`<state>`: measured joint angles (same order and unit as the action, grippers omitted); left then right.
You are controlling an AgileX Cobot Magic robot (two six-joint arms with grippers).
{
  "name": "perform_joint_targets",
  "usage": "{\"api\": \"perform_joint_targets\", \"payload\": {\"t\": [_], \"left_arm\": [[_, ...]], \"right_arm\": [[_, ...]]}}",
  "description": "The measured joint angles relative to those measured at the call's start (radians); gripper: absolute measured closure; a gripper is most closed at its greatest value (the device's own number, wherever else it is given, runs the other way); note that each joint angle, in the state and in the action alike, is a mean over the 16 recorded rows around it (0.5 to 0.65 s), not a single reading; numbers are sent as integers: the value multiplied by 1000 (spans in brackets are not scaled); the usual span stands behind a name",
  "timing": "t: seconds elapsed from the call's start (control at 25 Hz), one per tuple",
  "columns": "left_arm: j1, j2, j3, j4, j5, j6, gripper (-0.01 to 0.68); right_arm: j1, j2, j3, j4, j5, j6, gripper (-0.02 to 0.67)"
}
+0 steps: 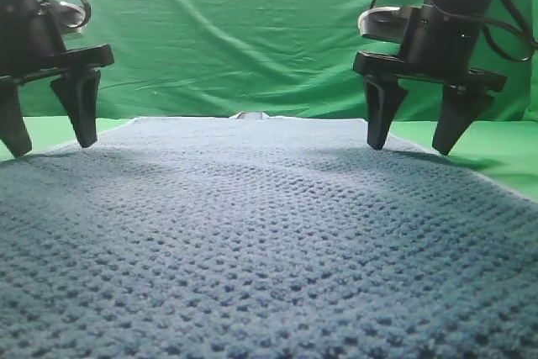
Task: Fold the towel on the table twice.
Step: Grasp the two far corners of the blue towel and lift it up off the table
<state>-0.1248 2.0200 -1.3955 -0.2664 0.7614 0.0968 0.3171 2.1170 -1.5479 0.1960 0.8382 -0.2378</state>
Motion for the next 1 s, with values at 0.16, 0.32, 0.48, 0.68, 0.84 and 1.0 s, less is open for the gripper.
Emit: {"api": "perform_joint_targets", "payload": {"t": [0.16,0.32,0.48,0.68,0.84,1.0], "left_arm": [[1,12,-8,-32,11,25,428],[2,25,-25,-63,35,50,569],[3,35,-64,-82,88,71,651],[2,37,-176,-78,175,65,673],[2,36,-334,-68,250,47,673],[1,30,-536,-61,305,25,673]], "right_arm": [[13,4,-3,-4,0,-2,347],[25,7,-10,-10,7,-1,493],[31,-1,-34,-18,26,4,601],[31,-33,-111,-35,49,15,645],[30,-64,-226,-52,59,23,649],[29,-93,-373,-66,46,27,649]]}}
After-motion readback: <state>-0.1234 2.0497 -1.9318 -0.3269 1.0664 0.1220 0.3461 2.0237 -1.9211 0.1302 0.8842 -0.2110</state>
